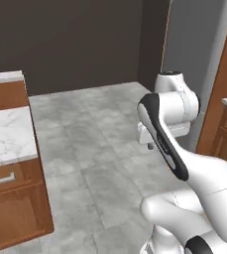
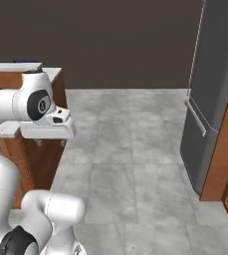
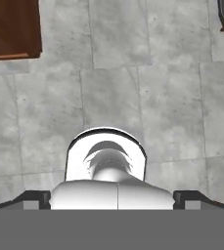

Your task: Place the large bottle from the dining counter next to the other large bottle outside the sink, and place the small bottle from the dining counter next to the other small bottle inside the sink.

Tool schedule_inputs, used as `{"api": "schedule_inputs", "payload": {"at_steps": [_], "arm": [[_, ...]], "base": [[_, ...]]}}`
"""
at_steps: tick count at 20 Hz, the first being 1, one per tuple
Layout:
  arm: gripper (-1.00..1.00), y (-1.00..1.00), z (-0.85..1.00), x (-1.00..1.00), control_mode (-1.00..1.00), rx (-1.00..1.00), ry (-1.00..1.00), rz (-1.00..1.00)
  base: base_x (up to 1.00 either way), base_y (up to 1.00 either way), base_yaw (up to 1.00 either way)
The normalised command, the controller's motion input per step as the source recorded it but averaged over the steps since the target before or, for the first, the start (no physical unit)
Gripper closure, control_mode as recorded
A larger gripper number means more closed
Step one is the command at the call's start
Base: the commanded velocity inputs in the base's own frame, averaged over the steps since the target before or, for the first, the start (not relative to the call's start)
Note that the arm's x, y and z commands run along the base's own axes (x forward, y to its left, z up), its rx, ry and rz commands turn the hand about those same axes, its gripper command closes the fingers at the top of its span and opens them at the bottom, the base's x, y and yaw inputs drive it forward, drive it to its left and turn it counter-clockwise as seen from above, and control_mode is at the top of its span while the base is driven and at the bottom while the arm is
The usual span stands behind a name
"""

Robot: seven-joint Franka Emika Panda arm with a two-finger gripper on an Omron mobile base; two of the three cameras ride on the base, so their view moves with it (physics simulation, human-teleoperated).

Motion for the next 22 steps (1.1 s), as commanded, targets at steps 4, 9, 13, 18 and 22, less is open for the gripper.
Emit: {"api": "schedule_inputs", "payload": {"at_steps": [4,9,13,18,22], "arm": [[-1.00,0.00,0.00,0.00,1.00,0.00,0.00,0.00],[-1.00,0.00,0.00,0.00,1.00,0.00,0.00,0.00],[-1.00,0.00,0.00,0.00,1.00,0.00,0.00,0.00],[-1.00,0.00,0.00,0.00,1.00,0.00,0.00,0.00],[-1.00,0.00,0.00,0.00,1.00,0.00,0.00,0.00]], "base": [[0.84,-0.33,0.10],[1.00,-0.34,0.09],[1.00,-0.20,0.01],[1.00,-0.07,0.00],[1.00,-0.08,0.02]]}}
